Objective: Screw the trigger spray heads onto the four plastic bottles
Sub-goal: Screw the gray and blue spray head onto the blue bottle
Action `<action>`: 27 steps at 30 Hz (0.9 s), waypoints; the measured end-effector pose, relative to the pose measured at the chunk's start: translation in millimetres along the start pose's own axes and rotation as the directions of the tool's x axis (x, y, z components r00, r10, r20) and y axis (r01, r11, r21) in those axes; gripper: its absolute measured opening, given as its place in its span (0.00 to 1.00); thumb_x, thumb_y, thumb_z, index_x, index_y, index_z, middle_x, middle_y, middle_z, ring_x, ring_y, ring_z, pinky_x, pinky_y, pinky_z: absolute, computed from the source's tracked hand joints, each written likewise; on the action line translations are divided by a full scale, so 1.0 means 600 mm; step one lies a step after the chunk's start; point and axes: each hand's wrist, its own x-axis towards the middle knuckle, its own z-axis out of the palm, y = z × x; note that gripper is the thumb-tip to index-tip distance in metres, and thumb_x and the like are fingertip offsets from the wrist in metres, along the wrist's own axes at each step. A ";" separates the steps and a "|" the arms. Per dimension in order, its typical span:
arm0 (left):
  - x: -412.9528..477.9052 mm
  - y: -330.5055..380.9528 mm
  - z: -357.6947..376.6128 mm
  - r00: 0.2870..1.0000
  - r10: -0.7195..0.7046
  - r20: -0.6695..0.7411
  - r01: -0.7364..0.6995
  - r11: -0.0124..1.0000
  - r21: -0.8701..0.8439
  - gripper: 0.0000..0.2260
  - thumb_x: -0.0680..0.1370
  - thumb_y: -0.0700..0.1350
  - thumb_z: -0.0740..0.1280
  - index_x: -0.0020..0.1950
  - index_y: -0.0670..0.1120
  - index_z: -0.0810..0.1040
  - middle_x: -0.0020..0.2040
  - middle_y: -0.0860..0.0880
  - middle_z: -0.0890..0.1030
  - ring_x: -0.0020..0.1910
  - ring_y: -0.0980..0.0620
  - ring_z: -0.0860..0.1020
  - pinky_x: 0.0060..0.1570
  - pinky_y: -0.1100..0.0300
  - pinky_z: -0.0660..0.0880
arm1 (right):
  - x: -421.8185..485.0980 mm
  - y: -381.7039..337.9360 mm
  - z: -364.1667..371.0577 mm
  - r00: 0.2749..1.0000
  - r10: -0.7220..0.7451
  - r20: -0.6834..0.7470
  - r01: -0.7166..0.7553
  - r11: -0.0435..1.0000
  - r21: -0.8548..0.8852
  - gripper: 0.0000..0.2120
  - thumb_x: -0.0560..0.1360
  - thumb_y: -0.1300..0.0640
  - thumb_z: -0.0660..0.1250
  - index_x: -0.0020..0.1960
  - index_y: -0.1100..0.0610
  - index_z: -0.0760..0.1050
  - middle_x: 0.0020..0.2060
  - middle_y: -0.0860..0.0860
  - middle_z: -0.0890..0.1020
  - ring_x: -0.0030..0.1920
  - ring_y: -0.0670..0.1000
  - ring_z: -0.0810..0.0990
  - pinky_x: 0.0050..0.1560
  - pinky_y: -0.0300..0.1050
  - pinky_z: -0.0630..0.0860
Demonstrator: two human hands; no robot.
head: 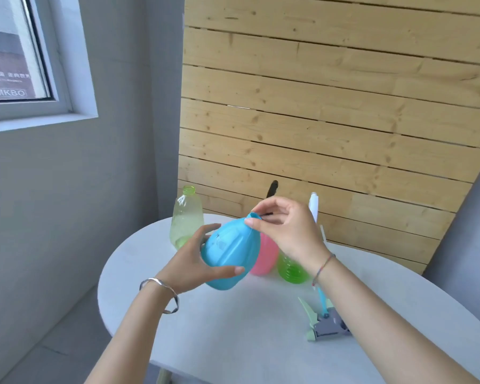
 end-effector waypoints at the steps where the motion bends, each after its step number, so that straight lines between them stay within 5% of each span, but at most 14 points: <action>1: -0.005 0.005 0.014 0.999 0.009 0.042 -0.010 1.000 0.025 0.38 0.58 0.57 0.80 0.64 0.61 0.67 0.56 0.59 0.76 0.51 0.67 0.76 0.36 0.75 0.74 | -0.017 0.007 -0.020 1.000 0.026 -0.016 -0.026 1.000 0.002 0.08 0.65 0.60 0.77 0.39 0.52 0.78 0.38 0.44 0.83 0.38 0.44 0.83 0.41 0.32 0.77; 9: -0.024 0.025 0.086 0.992 0.060 0.109 -0.074 0.989 0.129 0.35 0.54 0.63 0.77 0.58 0.60 0.71 0.54 0.60 0.77 0.49 0.61 0.79 0.40 0.67 0.79 | -0.110 0.093 -0.167 0.984 0.155 -0.085 -0.160 0.986 -0.053 0.07 0.69 0.59 0.74 0.45 0.53 0.79 0.46 0.47 0.84 0.43 0.45 0.82 0.44 0.28 0.75; 14: -0.028 0.033 0.120 0.995 0.079 0.068 -0.084 0.994 0.063 0.32 0.53 0.64 0.75 0.54 0.66 0.69 0.55 0.56 0.76 0.52 0.60 0.78 0.40 0.71 0.75 | -0.147 0.138 -0.245 0.939 0.319 0.127 -0.277 0.923 -0.266 0.13 0.67 0.54 0.75 0.51 0.46 0.78 0.53 0.41 0.81 0.57 0.41 0.77 0.60 0.38 0.70; 18: -0.027 0.036 0.141 0.991 0.108 0.082 -0.114 0.991 0.067 0.29 0.54 0.66 0.74 0.51 0.69 0.69 0.55 0.56 0.74 0.54 0.63 0.76 0.41 0.73 0.73 | -0.169 0.168 -0.261 0.882 0.408 0.236 -0.301 0.873 -0.384 0.16 0.66 0.51 0.76 0.53 0.47 0.78 0.57 0.44 0.78 0.62 0.44 0.73 0.63 0.40 0.67; 21: -0.026 0.036 0.156 0.986 0.131 0.098 -0.136 0.990 0.045 0.30 0.55 0.65 0.75 0.54 0.68 0.69 0.57 0.57 0.75 0.56 0.61 0.76 0.46 0.70 0.73 | -0.181 0.184 -0.266 0.860 0.438 0.263 -0.299 0.849 -0.436 0.22 0.65 0.50 0.77 0.57 0.47 0.76 0.61 0.44 0.75 0.65 0.43 0.69 0.58 0.32 0.63; 27: -0.022 0.037 0.175 0.984 0.120 0.131 -0.126 0.991 0.036 0.29 0.55 0.65 0.74 0.53 0.68 0.68 0.55 0.58 0.75 0.53 0.65 0.76 0.41 0.74 0.74 | -0.189 0.202 -0.263 0.857 0.421 0.297 -0.102 0.704 -0.703 0.32 0.65 0.44 0.75 0.66 0.45 0.70 0.65 0.44 0.68 0.67 0.47 0.63 0.69 0.42 0.58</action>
